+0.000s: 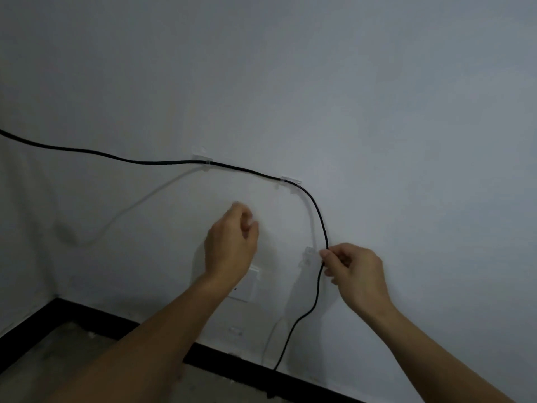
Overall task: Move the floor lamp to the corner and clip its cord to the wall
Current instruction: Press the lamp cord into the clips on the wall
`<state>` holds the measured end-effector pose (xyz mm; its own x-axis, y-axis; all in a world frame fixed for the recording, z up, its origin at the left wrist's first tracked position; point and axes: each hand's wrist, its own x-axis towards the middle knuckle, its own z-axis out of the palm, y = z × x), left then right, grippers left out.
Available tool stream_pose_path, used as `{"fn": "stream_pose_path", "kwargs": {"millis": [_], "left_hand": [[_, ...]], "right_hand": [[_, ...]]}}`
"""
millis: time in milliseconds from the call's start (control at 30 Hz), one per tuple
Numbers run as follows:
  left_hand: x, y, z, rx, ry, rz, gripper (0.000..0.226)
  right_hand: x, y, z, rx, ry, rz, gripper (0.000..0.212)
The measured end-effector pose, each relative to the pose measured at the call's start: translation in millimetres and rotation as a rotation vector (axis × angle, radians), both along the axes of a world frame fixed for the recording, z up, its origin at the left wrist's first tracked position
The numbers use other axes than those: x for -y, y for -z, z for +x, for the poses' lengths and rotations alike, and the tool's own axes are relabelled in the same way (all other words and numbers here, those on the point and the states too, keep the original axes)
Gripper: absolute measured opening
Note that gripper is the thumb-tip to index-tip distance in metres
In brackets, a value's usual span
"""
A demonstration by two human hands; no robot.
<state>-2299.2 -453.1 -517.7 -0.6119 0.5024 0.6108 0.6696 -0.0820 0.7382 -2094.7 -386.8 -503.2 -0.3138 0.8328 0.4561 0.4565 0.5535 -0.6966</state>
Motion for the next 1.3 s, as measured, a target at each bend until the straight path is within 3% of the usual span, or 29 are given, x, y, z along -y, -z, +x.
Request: {"fn": "stream_pose_path", "kwargs": {"millis": [100, 200, 333, 467, 700, 867, 1133, 1300], "left_hand": [[9.6, 42.6, 16.5, 0.103, 0.290, -0.329, 0.007], [15.3, 72.7, 47.7, 0.422, 0.686, -0.608, 0.027], [15.4, 89.7, 79.3, 0.567, 0.894, -0.723, 0.024], [15.0, 92.1, 88.5, 0.564, 0.932, -0.706, 0.023], [14.3, 87.8, 90.1, 0.547, 0.936, -0.660, 0.028], [13.9, 84.2, 93.4, 0.548, 0.960, -0.639, 0.030], [12.9, 81.6, 93.4, 0.533, 0.955, -0.645, 0.030], [14.8, 76.7, 96.5, 0.507, 0.985, -0.663, 0.028]], "right_hand": [[-4.5, -1.7, 0.7, -0.144, -0.024, -0.086, 0.006], [-8.7, -5.4, -2.5, -0.244, -0.055, -0.148, 0.004], [-11.0, -10.0, -8.8, -0.274, -0.092, -0.189, 0.007], [-10.9, -12.7, -13.9, -0.232, -0.134, -0.211, 0.007], [-8.5, -16.3, -23.2, 0.138, -0.045, 0.176, 0.007], [-7.2, -20.1, -24.9, 0.322, 0.070, 0.294, 0.015], [-10.1, -19.1, -29.1, 0.382, 0.119, 0.348, 0.015], [-10.8, -12.7, -25.7, 0.290, 0.160, 0.301, 0.011]]}}
